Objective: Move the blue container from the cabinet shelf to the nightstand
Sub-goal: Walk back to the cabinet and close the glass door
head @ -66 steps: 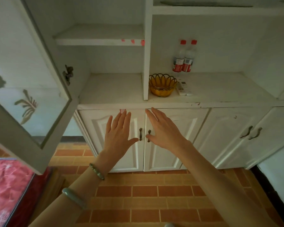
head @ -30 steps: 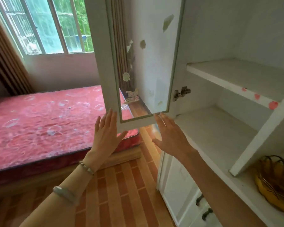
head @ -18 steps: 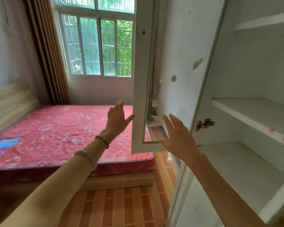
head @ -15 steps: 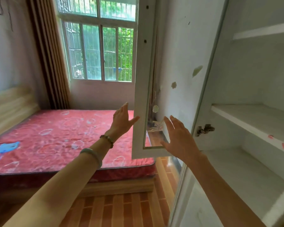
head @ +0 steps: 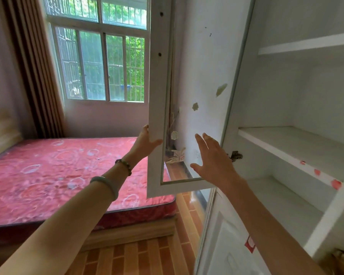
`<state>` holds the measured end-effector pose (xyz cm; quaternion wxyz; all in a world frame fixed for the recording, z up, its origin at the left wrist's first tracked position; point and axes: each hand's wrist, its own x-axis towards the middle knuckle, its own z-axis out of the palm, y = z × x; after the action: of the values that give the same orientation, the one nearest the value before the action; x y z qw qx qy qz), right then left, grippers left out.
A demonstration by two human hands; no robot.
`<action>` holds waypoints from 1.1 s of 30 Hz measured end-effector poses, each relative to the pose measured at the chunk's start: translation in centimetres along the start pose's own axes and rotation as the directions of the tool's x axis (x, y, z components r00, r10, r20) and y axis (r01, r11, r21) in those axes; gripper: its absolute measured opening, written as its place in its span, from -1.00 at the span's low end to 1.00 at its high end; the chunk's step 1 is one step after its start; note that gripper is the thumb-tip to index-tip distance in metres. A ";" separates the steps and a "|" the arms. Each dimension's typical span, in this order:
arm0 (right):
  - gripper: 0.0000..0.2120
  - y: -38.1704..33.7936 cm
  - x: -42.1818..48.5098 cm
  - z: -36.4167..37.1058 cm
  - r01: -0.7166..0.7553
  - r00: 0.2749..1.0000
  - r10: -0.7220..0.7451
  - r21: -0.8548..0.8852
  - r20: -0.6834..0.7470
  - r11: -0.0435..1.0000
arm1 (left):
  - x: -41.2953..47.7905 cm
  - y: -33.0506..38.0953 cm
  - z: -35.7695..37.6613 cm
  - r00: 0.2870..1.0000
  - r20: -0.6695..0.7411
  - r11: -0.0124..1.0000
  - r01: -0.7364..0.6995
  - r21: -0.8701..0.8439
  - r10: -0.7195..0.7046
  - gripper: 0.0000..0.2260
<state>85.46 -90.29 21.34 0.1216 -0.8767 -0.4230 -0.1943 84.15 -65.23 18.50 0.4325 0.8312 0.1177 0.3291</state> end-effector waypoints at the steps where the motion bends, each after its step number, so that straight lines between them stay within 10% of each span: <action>1: -0.24 -0.2 -0.1 0.0 0.004 1.000 -0.004 0.002 -0.004 1.000 | -0.3 0.0 0.0 1.000 0.007 1.000 -0.020 0.001 0.020 -0.45; 10: -0.28 -0.7 -1.6 -0.1 0.067 0.996 -0.067 -0.010 -0.065 0.998 | -4.7 0.6 0.4 0.981 -0.071 0.983 -0.183 -0.001 0.182 -0.47; 17: -0.35 0.3 -5.8 0.1 -0.016 0.965 -0.024 -0.148 -0.263 0.989 | -9.4 0.8 3.3 0.856 -0.082 0.804 -0.443 0.396 0.511 -0.37; 33: -0.44 4.4 -16.5 -2.2 -0.399 0.876 0.315 -0.182 -0.366 0.899 | -16.1 9.5 15.4 0.624 0.217 0.626 -0.777 0.068 0.751 -0.28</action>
<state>79.07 -105.26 15.74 0.1119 -0.9034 -0.1983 -0.3632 81.11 -88.51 12.57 0.1937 0.8575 -0.2585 0.4004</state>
